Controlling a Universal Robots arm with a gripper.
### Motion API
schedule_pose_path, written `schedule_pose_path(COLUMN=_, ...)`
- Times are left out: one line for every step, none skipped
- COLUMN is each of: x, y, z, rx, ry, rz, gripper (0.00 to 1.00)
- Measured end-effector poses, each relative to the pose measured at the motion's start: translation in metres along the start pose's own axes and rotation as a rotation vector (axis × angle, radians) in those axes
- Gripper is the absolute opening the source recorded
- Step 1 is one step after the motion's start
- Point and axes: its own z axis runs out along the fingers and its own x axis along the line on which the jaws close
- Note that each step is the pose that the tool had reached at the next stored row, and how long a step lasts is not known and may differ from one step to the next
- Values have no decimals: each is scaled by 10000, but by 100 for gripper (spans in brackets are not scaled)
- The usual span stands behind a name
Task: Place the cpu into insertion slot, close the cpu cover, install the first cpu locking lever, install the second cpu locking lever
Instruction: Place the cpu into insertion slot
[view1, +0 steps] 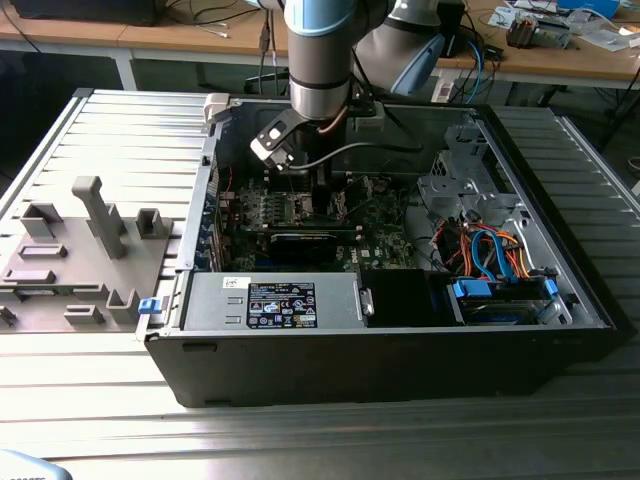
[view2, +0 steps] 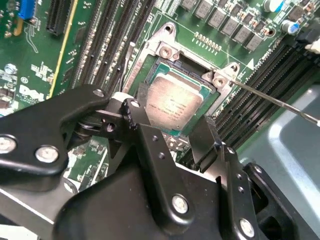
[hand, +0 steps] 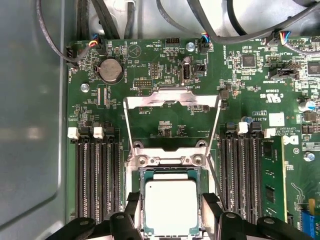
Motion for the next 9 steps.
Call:
schedule_pose_path(x=5, y=3, z=0, rx=1, ry=1, rz=-1, gripper=60)
schedule_pose_path(x=15, y=17, z=0, rx=18, ry=0, rz=5, gripper=58)
schedule_pose_path(x=16, y=40, z=2, rx=42, ry=0, rz=8, gripper=45)
schedule_pose_path(x=16, y=48, z=2, rx=51, ry=-1, rz=9, gripper=40)
schedule_pose_path(x=16, y=53, z=0, rx=59, ry=-9, rz=7, gripper=40)
schedule_pose_path(x=16, y=55, z=-2, rx=67, ry=-15, rz=7, gripper=34)
schedule_pose_path(x=17, y=57, z=-2, rx=93, ry=-23, rz=7, gripper=34)
schedule_pose_path(x=17, y=58, z=-5, rx=269, ry=-107, rz=2, gripper=27)
schedule_pose_path(x=16, y=60, z=-5, rx=493, ry=-232, rz=-6, gripper=27)
